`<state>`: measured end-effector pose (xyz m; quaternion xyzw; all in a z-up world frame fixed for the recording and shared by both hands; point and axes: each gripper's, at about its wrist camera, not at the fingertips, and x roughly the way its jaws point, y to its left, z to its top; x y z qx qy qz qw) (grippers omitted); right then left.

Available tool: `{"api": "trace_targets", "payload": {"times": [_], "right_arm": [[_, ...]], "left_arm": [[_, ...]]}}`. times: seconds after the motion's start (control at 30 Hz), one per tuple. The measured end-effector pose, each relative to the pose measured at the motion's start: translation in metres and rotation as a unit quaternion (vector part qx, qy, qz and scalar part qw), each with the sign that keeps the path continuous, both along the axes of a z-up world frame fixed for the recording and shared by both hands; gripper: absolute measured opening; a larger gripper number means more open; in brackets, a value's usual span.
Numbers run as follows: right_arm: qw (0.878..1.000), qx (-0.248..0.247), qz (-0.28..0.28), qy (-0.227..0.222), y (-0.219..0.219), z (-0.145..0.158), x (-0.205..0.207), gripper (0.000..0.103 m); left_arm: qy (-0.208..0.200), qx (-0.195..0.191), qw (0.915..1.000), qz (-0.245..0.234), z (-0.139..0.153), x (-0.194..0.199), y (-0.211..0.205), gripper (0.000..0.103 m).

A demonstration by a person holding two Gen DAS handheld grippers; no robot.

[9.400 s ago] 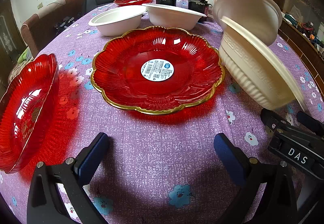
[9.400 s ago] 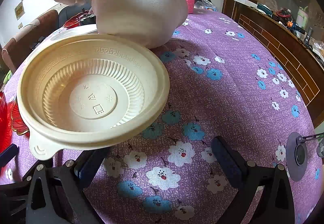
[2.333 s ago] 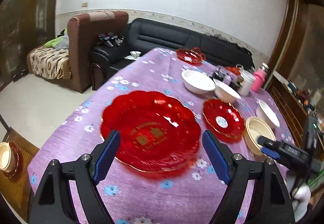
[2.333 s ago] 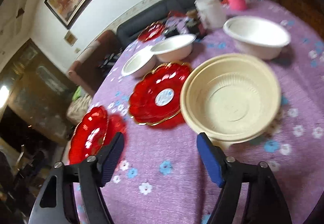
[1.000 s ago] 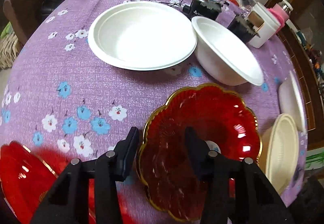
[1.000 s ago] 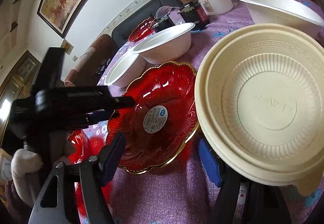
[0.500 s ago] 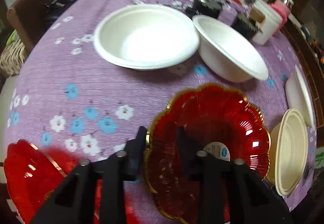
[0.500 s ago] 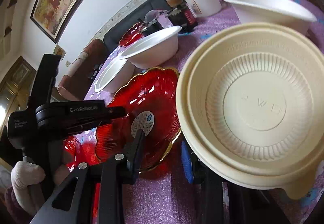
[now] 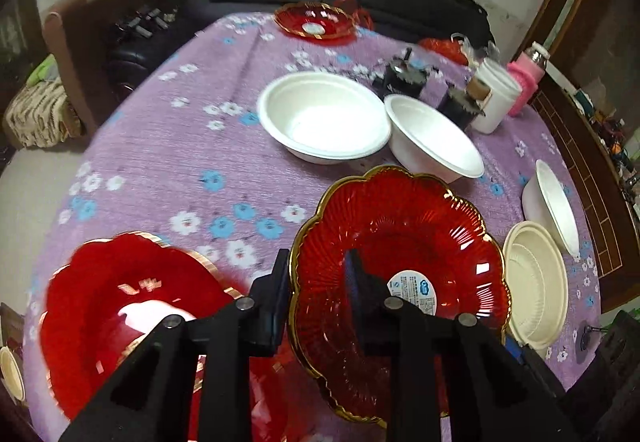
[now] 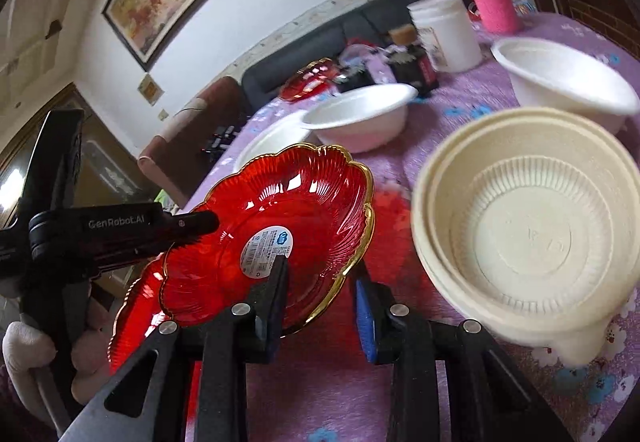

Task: Organize plates and bowls
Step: 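Lower the small red plate onto the large red plate, open both grippers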

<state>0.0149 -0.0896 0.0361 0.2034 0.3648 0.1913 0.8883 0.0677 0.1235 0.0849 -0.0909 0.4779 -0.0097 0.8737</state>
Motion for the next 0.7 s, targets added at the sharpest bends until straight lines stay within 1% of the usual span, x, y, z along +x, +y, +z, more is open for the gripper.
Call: {"api": "trace_targets", "payload": {"times": [0.07,0.17,0.3,0.4,0.53,0.7], "right_arm": [[1.000,-0.002,0.010,-0.013,0.007,0.008,-0.005,0.034],[0.998,-0.015,0.038,-0.039,0.026,0.025,-0.014,0.034],[0.996,-0.022,0.067,-0.046,0.053,0.039,-0.023,0.034],[0.994,-0.036,0.091,-0.052,0.078,0.045,-0.030,0.034],[0.989,-0.062,0.127,-0.052,0.113,0.046,-0.037,0.034],[0.982,-0.089,0.167,-0.024,0.150,0.028,-0.037,0.034]], "left_arm": [[-0.008,-0.001,0.9999,0.012,0.004,-0.006,0.010,0.026],[-0.018,-0.015,0.9992,0.033,0.012,-0.024,0.034,0.026],[-0.026,-0.026,0.9974,0.061,0.017,-0.049,0.066,0.026],[-0.034,-0.015,0.9958,0.084,0.016,-0.070,0.091,0.026],[-0.036,-0.012,0.9929,0.113,0.010,-0.091,0.120,0.026],[-0.021,-0.034,0.9889,0.143,-0.012,-0.107,0.153,0.026]]}}
